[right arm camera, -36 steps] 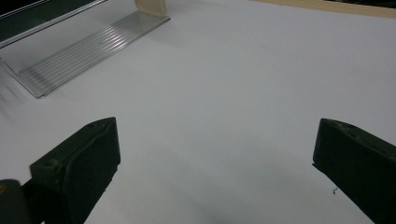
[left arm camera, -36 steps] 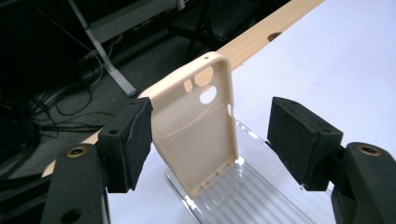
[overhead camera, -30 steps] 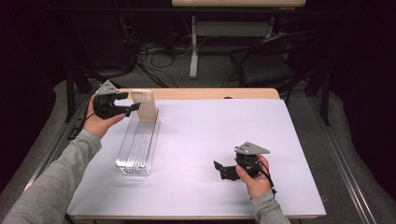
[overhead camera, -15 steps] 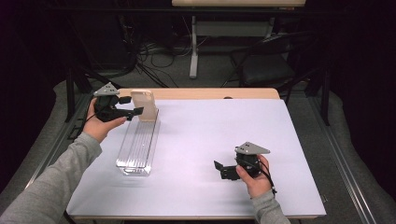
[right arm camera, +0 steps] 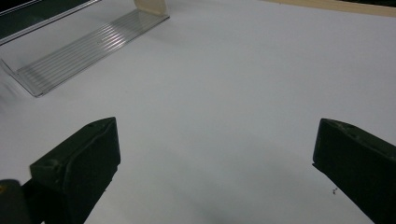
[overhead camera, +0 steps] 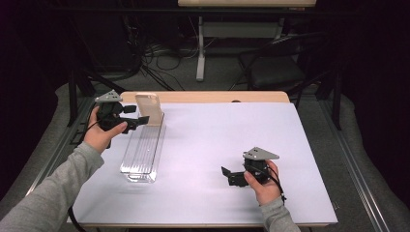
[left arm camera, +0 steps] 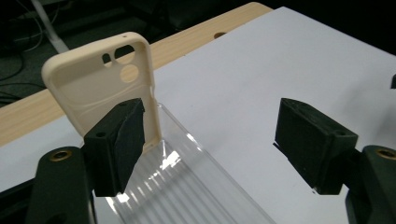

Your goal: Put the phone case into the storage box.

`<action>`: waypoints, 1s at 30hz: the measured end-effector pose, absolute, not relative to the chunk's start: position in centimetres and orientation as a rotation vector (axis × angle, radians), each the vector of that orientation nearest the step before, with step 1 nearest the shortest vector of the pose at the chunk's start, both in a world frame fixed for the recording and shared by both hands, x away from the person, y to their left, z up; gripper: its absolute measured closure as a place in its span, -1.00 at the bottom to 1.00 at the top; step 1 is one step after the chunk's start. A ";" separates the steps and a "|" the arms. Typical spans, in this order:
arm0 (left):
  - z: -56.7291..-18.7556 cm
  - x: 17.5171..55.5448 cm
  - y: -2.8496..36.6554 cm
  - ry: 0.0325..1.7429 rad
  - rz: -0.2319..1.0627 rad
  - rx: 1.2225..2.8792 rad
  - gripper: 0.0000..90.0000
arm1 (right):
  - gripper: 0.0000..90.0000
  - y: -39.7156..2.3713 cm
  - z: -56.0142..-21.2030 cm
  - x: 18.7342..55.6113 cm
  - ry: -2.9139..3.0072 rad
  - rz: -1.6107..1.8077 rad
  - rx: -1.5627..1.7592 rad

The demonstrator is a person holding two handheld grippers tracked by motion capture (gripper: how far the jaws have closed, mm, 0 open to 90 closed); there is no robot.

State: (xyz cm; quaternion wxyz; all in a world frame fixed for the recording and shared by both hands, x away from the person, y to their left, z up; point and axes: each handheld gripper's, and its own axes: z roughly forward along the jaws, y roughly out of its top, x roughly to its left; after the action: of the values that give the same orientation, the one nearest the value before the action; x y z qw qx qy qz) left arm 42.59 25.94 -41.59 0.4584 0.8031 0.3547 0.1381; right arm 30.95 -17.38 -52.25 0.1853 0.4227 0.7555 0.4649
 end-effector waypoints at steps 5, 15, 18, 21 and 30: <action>-41.7 42.1 25.8 0.860 0.313 1.962 -0.53 | -0.99 -17.4 -52.2 30.9 2.131 1.307 1.191; -41.6 41.1 25.4 0.842 0.278 1.949 -0.66 | -0.99 -17.4 -52.3 30.9 2.128 1.310 1.190; -41.6 40.8 25.2 0.834 0.273 1.947 -0.66 | -0.99 -17.5 -52.2 30.9 2.124 1.313 1.191; -41.5 40.4 24.9 0.818 0.288 1.963 -0.67 | -0.99 -17.5 -52.2 30.9 2.123 1.313 1.191; -41.5 38.8 24.0 0.783 0.316 1.962 -0.76 | -0.99 -17.7 -52.0 30.9 2.117 1.318 1.184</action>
State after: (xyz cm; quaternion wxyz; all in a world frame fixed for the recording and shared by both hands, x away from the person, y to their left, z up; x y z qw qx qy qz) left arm 38.78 23.96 -41.49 0.4818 0.8049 0.3213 0.1297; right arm 30.90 -17.66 -52.04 0.1894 0.4212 0.7530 0.4688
